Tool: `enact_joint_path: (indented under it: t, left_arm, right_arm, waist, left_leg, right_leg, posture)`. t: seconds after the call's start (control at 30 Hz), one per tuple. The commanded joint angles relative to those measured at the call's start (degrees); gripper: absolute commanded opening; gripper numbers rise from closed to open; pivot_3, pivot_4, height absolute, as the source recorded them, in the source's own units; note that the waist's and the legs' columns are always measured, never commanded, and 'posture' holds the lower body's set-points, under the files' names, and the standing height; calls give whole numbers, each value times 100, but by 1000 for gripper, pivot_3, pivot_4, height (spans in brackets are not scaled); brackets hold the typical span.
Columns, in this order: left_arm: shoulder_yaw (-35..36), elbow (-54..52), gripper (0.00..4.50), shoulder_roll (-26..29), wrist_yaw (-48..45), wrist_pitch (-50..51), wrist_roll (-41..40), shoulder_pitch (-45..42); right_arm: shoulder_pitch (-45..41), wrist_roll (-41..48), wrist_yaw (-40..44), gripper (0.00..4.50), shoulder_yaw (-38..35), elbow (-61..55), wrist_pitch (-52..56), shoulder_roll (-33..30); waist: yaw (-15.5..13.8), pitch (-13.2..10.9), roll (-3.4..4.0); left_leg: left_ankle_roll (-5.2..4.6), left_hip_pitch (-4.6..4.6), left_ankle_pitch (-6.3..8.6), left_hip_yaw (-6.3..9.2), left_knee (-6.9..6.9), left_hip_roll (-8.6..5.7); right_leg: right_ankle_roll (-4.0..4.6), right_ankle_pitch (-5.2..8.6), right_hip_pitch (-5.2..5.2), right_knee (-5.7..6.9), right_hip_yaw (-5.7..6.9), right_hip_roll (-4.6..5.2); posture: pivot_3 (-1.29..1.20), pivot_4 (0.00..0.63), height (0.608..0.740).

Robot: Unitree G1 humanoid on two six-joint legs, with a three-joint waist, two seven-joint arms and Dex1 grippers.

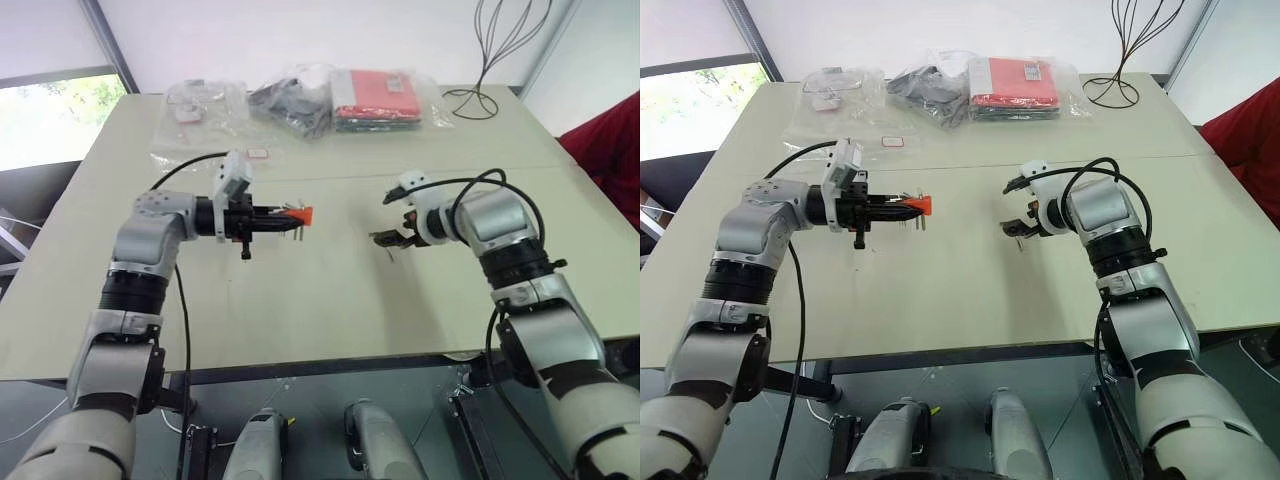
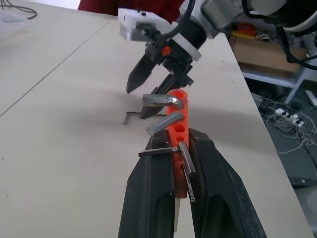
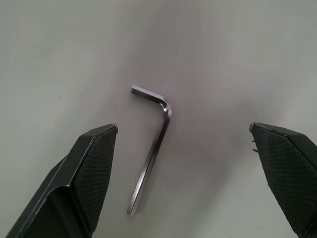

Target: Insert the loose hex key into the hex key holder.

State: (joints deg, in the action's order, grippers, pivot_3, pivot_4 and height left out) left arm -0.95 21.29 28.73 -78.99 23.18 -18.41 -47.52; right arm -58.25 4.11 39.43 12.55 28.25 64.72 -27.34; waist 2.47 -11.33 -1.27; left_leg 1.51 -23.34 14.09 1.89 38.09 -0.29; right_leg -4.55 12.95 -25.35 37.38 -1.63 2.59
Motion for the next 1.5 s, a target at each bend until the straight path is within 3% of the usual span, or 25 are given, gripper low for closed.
enact_joint_path:
  t: [0.03,0.13,0.37,0.47,0.63,0.77,0.87,1.07,1.3,1.5]
  left_arm:
    - [60,-224,0,-8,101,-124,-150,81]
    - [86,-194,0,-33,203,-215,-169,96]
    - [107,-71,0,-78,420,-379,-201,145]
    - [102,-51,0,-89,468,-386,-214,133]
    - [59,-58,0,-57,407,-309,-234,126]
    - [-6,108,0,64,11,237,-411,-34]
    - [55,844,0,34,-314,736,-595,-634]
    - [15,2393,0,-343,-601,308,-377,-1814]
    - [-32,3723,0,-824,-850,-589,57,-2717]
    - [87,4304,0,-975,-897,-1098,298,-3157]
  right_arm:
    - [129,-33,-212,4442,-19,-225,132,98]
    - [370,-55,-426,3572,29,-391,353,229]
    - [811,-22,-982,37,-189,-781,785,692]
    - [936,-10,-1059,37,-166,-782,818,777]
    - [784,120,-1107,37,-581,-745,564,793]
    - [30,459,-1329,37,-1656,-542,-390,808]
    - [-659,1259,-1219,37,-2689,-796,-1374,866]
    - [-1010,2855,-1596,37,-4014,-1627,-1227,1517]
    - [-551,3838,-2219,37,-4115,-2622,-1068,2180]
    - [-192,4133,-2398,37,-3847,-2983,-1113,2212]
  waist:
    - [3,0,0]
    - [7,3,-2]
    - [11,11,-5]
    - [10,13,-4]
    - [14,15,-8]
    - [23,9,-1]
    - [15,-6,18]
    - [-13,3,6]
    - [-10,1,9]
    - [10,1,9]
  left_leg:
    - [0,0,0,0,0,0]
    - [0,1,0,0,0,1]
    - [0,38,0,1,0,3]
    - [0,96,1,1,-13,6]
    - [0,97,1,1,-13,6]
    - [0,95,1,-1,-13,6]
    - [-1,64,0,-3,-12,3]
    - [-16,10,10,14,-20,5]
    - [-19,-17,12,0,-21,2]
    - [-19,-15,12,4,-21,1]
  right_leg:
    - [0,0,0,0,0,0]
    - [0,0,0,1,0,-1]
    - [1,0,37,-1,0,-6]
    - [2,2,94,-19,1,-9]
    - [2,2,97,-21,1,-9]
    - [2,1,93,-21,0,-9]
    - [0,0,61,-18,-1,-9]
    - [-3,2,19,-20,14,-11]
    - [-8,0,-5,-31,11,15]
    - [-8,0,-6,-26,12,1]
  posture:
    - [0,150,740]
    - [0,150,740]
    - [0,150,740]
    - [0,150,740]
    - [0,150,740]
    - [0,150,740]
    - [0,150,740]
    - [0,150,740]
    - [0,150,740]
    - [0,150,740]
